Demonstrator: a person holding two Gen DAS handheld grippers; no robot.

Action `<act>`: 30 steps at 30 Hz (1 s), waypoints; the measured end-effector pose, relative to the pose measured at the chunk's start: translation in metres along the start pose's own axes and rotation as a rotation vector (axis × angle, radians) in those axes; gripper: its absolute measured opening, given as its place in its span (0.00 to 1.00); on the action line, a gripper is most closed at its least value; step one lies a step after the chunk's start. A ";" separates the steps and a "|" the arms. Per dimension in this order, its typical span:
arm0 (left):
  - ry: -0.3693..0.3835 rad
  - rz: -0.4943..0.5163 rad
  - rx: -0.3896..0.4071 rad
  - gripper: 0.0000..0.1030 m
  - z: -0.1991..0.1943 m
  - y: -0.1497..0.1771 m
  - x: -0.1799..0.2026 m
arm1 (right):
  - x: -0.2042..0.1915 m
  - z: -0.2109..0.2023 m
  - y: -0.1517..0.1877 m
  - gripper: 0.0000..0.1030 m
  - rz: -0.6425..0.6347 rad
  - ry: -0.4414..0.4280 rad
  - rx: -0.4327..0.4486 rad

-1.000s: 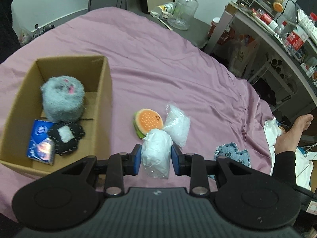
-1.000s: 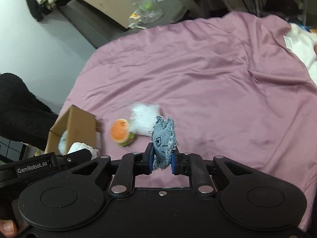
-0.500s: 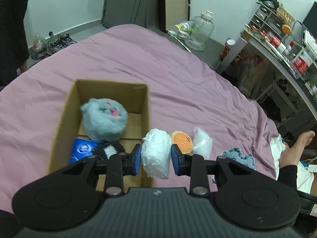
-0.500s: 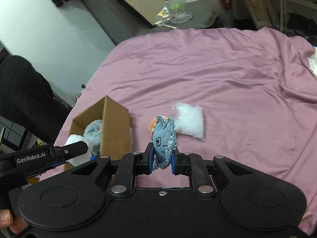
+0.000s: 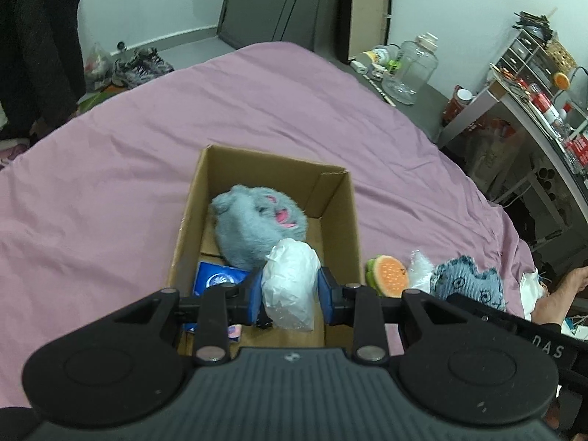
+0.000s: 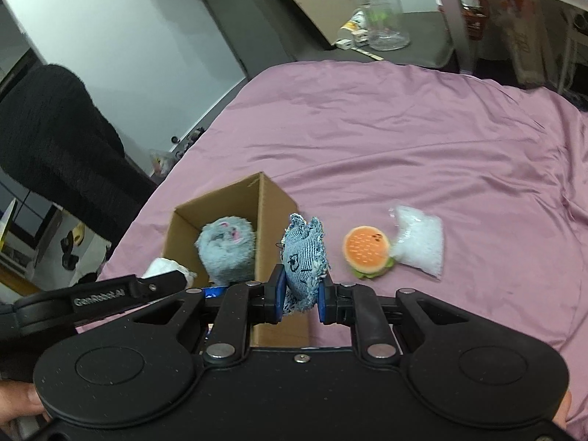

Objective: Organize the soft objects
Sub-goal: 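Carry the white cloth and denim plush over the box with both tools and release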

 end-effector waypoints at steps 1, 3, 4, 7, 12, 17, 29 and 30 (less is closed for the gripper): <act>0.002 -0.007 -0.003 0.30 0.001 0.001 -0.003 | -0.005 0.002 0.000 0.17 -0.012 0.004 -0.002; 0.008 -0.024 -0.012 0.30 0.005 0.004 -0.008 | -0.012 0.007 0.001 0.17 -0.024 0.007 -0.008; 0.014 -0.033 -0.019 0.30 0.007 0.006 -0.010 | -0.016 0.009 0.002 0.17 -0.029 0.007 -0.012; 0.022 -0.052 -0.043 0.30 0.014 0.013 -0.015 | -0.028 0.014 0.004 0.17 -0.047 0.006 -0.020; 0.078 -0.071 -0.133 0.39 0.026 0.023 -0.018 | -0.046 0.023 0.006 0.17 -0.078 0.007 -0.031; 0.013 -0.069 -0.106 0.49 0.018 0.018 -0.034 | -0.060 0.031 0.010 0.18 -0.089 -0.003 -0.056; -0.025 -0.048 -0.064 0.64 -0.005 0.007 -0.040 | -0.070 0.024 0.015 0.42 -0.109 -0.005 -0.062; -0.030 -0.039 -0.057 0.68 -0.007 0.006 -0.037 | -0.068 0.023 0.014 0.42 -0.107 -0.004 -0.060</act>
Point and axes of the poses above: each gripper's, at about its wrist camera, not at the fingertips, and z roughly the way its jaws point, x to its right, y to its underside, the point moved 8 cm from there along z, roughly the way its jaws point, and after that the axes turned 15 degrees about z, right-handed, at the moved point
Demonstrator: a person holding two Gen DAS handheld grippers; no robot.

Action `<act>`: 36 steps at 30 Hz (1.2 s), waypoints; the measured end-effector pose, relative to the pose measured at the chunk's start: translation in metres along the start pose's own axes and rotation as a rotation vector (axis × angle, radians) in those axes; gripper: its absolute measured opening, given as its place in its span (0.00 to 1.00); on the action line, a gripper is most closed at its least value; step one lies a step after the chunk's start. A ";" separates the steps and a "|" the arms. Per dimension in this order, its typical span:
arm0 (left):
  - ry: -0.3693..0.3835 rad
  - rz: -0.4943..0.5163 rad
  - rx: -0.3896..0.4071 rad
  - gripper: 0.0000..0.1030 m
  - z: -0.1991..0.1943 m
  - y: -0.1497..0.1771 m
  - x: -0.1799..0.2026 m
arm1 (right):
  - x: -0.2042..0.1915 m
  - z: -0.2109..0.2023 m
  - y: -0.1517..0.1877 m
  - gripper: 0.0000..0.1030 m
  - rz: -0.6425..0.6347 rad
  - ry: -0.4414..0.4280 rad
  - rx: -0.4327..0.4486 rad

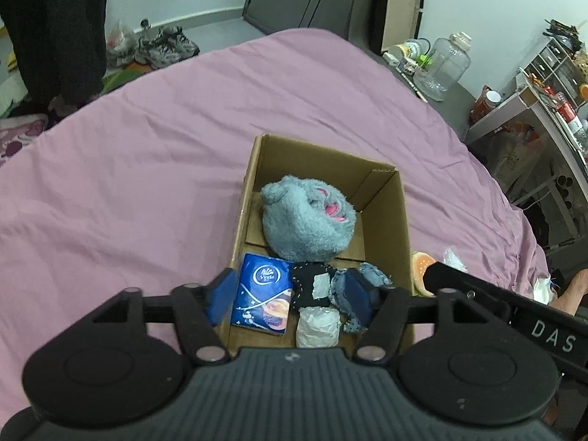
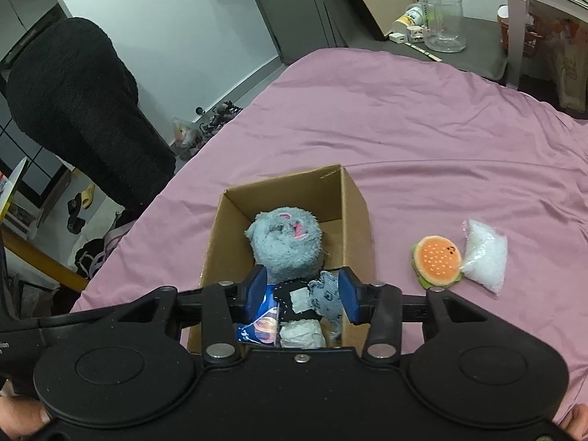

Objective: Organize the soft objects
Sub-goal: 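Carry the white cloth and denim plush over the box with both tools and release, then grasp the hamburger plush with the left tool while the right tool grasps the clear filling bag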

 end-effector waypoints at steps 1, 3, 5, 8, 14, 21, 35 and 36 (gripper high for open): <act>-0.002 0.008 0.005 0.70 -0.001 -0.001 0.002 | 0.003 -0.001 -0.001 0.42 0.001 0.003 0.003; -0.006 0.025 0.014 0.71 -0.004 -0.002 0.008 | 0.010 -0.005 -0.001 0.42 0.004 0.011 0.010; -0.008 0.038 0.017 0.72 -0.006 -0.003 0.014 | 0.019 -0.010 -0.002 0.42 0.014 0.017 0.016; -0.013 0.051 0.024 0.72 -0.007 -0.005 0.023 | 0.034 -0.017 -0.006 0.42 0.033 0.020 0.029; -0.015 0.069 0.035 0.72 -0.010 -0.008 0.044 | 0.066 -0.029 -0.013 0.43 0.076 0.027 0.052; -0.009 0.101 0.039 0.72 -0.007 -0.011 0.073 | 0.097 -0.037 -0.019 0.43 0.129 0.024 0.069; -0.026 0.184 0.022 0.72 0.017 -0.023 0.122 | 0.153 -0.025 -0.026 0.57 0.227 -0.001 0.078; -0.027 0.187 0.017 0.72 0.021 -0.023 0.126 | 0.156 -0.024 -0.026 0.58 0.232 -0.002 0.076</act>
Point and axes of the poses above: each gripper's, at about its wrist camera, not at the fingertips, and z roughly the way its jaws point, x to its right, y to its underside, the point moved 8 cm from there along z, roughly the way its jaws point, and after that the axes turned 15 degrees about z, right-handed, at the moved point
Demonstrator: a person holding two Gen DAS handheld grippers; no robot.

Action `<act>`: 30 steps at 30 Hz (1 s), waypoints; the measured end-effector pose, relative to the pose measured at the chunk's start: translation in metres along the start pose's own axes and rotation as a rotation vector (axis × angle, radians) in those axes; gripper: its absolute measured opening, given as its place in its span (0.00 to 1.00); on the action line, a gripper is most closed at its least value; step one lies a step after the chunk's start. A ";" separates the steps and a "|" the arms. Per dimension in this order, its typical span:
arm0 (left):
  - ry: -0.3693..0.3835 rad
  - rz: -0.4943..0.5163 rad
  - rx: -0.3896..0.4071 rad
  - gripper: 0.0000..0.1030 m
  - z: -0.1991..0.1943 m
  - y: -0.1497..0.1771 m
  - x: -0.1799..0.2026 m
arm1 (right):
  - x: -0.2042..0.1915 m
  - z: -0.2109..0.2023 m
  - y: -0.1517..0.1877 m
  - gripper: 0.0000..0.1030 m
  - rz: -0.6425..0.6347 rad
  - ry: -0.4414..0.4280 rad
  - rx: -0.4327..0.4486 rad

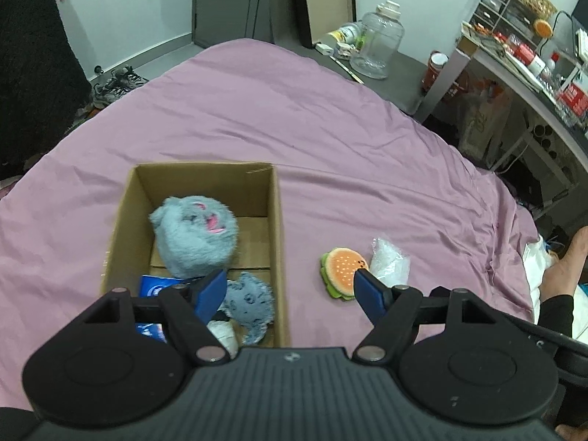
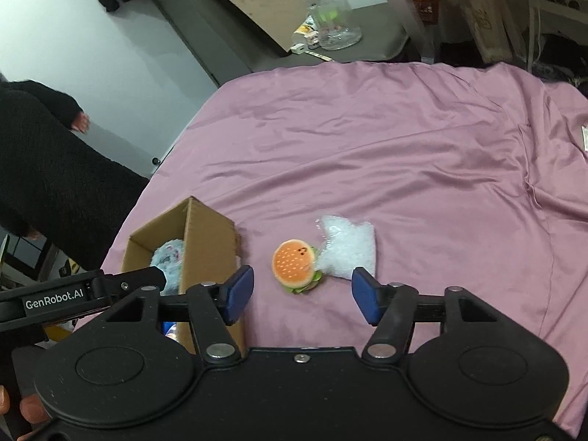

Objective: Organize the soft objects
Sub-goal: 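Grasp the hamburger plush with the left tool while the right tool grasps the clear filling bag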

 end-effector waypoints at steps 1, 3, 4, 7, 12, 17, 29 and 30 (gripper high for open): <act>0.000 0.002 -0.003 0.72 0.003 -0.001 0.003 | 0.004 0.003 -0.001 0.59 0.007 -0.002 -0.003; -0.002 0.008 -0.009 0.72 0.010 -0.002 0.010 | 0.012 0.009 -0.002 0.60 0.024 -0.007 -0.010; -0.002 0.011 -0.013 0.72 0.013 -0.003 0.014 | 0.016 0.013 -0.003 0.60 0.034 -0.009 -0.014; -0.006 0.020 -0.026 0.72 0.025 -0.004 0.024 | 0.030 0.024 -0.006 0.60 0.064 -0.026 -0.017; -0.016 0.051 -0.052 0.72 0.050 -0.005 0.041 | 0.053 0.046 -0.004 0.60 0.148 -0.090 -0.017; -0.039 0.032 -0.077 0.72 0.076 -0.006 0.044 | 0.069 0.069 -0.006 0.60 0.230 -0.145 -0.054; -0.082 0.058 -0.106 0.72 0.113 -0.015 0.057 | 0.077 0.115 -0.002 0.26 0.332 -0.156 -0.121; -0.085 0.059 -0.108 0.72 0.114 -0.016 0.058 | 0.075 0.113 -0.001 0.25 0.331 -0.152 -0.117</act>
Point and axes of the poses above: each gripper's, at about its wrist camera, not at the fingertips, and z roughly the way its jaws point, x to its right, y to its underside, the point moved 8 cm from there along z, roughly the way its jaws point, and after that the axes turned 15 degrees about z, right-handed, at the moved point
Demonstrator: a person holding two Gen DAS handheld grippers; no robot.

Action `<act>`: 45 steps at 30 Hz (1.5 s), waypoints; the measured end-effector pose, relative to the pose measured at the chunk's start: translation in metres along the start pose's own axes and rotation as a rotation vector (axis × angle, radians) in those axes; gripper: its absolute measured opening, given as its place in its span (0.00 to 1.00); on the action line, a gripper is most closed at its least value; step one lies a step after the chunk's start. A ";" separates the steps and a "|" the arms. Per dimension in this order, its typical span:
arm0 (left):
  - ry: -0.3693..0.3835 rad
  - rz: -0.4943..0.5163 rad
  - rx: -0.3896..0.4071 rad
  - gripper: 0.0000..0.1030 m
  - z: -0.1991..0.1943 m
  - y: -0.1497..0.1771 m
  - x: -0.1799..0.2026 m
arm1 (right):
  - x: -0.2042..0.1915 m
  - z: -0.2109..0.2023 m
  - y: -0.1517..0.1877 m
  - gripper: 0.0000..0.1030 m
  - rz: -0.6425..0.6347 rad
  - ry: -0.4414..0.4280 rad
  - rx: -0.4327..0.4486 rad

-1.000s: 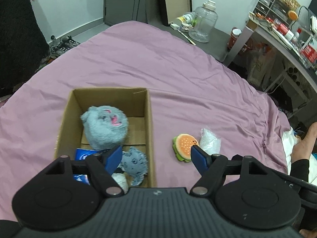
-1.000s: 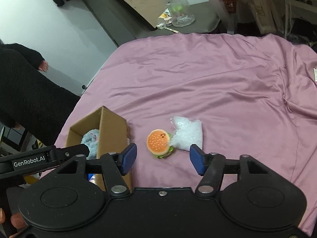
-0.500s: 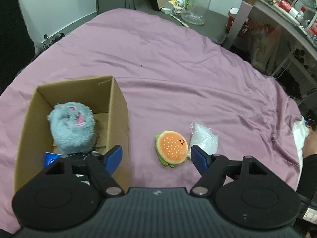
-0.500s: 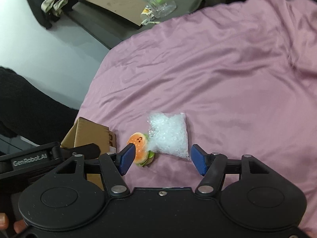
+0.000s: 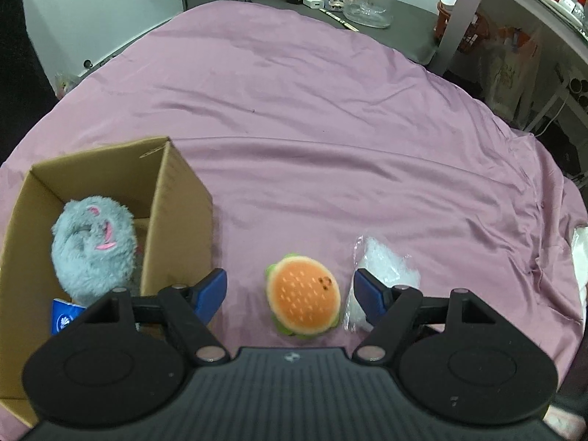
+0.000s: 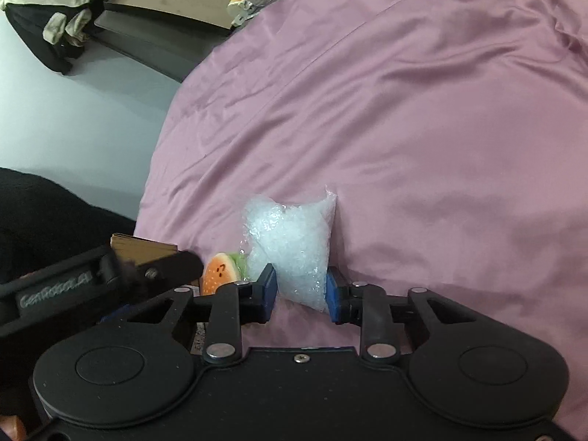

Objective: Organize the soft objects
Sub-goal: 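Grasp the hamburger plush with the left tool while the right tool grasps the clear filling bag, then carry the hamburger plush and filling bag over the box with both tools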

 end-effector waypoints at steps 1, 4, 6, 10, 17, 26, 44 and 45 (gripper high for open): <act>-0.002 -0.002 -0.003 0.72 0.001 0.000 0.002 | -0.001 -0.002 0.001 0.23 -0.005 0.002 0.004; -0.006 -0.001 0.000 0.72 0.002 -0.002 0.008 | 0.000 -0.012 0.001 0.21 -0.007 0.021 0.031; 0.031 -0.008 -0.008 0.72 0.006 -0.001 0.014 | 0.002 -0.020 -0.001 0.21 0.009 0.018 0.044; 0.011 0.004 -0.031 0.72 0.019 0.006 0.018 | 0.005 -0.035 -0.007 0.21 0.016 0.027 0.072; -0.007 -0.006 -0.079 0.72 0.041 0.014 0.018 | 0.010 -0.045 -0.011 0.21 0.014 0.051 0.100; 0.025 -0.078 -0.043 0.41 0.027 0.018 0.010 | 0.009 -0.057 -0.004 0.21 -0.020 0.061 0.110; 0.105 -0.057 0.085 0.42 -0.061 0.023 -0.027 | -0.040 -0.088 0.035 0.21 -0.127 0.046 0.127; 0.101 -0.060 0.092 0.41 -0.065 0.024 -0.034 | -0.046 -0.088 0.038 0.21 -0.136 0.044 0.128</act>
Point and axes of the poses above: each gripper's, at about its wrist camera, not at the fingertips, and z roughly the way its jaws point, x to its right, y to its underside, the point moved 8 cm from there along z, roughly the way its jaws point, and after that the axes turned 15 degrees about z, right-handed, at the moved point
